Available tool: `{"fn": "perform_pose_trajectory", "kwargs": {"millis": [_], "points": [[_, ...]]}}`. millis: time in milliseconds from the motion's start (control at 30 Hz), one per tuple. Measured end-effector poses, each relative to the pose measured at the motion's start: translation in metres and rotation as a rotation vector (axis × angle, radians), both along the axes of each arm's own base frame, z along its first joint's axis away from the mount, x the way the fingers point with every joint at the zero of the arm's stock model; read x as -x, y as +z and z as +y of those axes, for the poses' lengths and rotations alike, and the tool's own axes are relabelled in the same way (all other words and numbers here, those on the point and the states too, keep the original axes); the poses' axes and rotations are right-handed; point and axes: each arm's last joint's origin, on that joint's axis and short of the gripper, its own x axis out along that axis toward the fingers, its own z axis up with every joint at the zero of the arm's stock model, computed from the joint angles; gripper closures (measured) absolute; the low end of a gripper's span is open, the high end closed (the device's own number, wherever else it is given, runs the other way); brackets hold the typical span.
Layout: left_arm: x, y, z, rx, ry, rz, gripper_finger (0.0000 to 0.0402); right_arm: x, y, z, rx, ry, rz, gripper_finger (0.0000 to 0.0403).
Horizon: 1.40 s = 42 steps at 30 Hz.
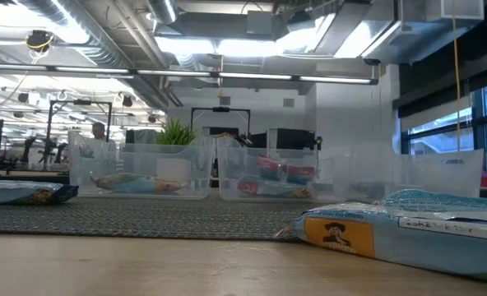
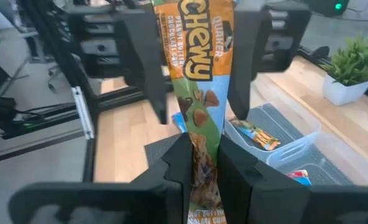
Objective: Pick and place Granola Bars by type
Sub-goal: Put the yellow granola bar into the left transparent bin
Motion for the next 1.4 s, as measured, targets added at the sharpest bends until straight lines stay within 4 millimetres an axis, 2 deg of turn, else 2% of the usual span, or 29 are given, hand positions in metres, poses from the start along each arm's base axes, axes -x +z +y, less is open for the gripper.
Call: {"fn": "perform_pose_trajectory", "kwargs": {"millis": [267, 600, 800, 933, 1100, 1233, 1400], "points": [[-0.002, 0.001, 0.006, -0.007, 0.032, -0.012, 0.0223, -0.014, -0.009, -0.007, 0.008, -0.011, 0.032, 0.0336], [-0.004, 0.001, 0.018, -0.001, -0.005, -0.003, 0.0319, -0.014, -0.01, -0.006, 0.013, 0.024, 0.05, 0.0333], [-0.004, -0.002, 0.021, -0.002, -0.052, 0.043, 0.0319, -0.012, -0.013, -0.005, -0.028, 0.118, 0.108, 0.0315], [0.004, -0.004, 0.029, -0.016, -0.005, 0.153, 0.0318, -0.005, -0.025, -0.006, -0.11, 0.102, 0.235, 0.0268], [0.021, -0.017, 0.04, -0.08, 0.122, 0.408, 0.0325, 0.004, -0.039, -0.011, -0.192, 0.032, 0.398, 0.0215], [0.04, -0.031, 0.054, -0.078, 0.251, 0.664, 0.0325, 0.002, -0.052, -0.009, -0.221, -0.027, 0.461, 0.0194], [0.063, -0.052, 0.066, -0.128, 0.411, 0.97, 0.0324, -0.009, -0.075, 0.0, -0.24, -0.011, 0.554, 0.0188]]}}
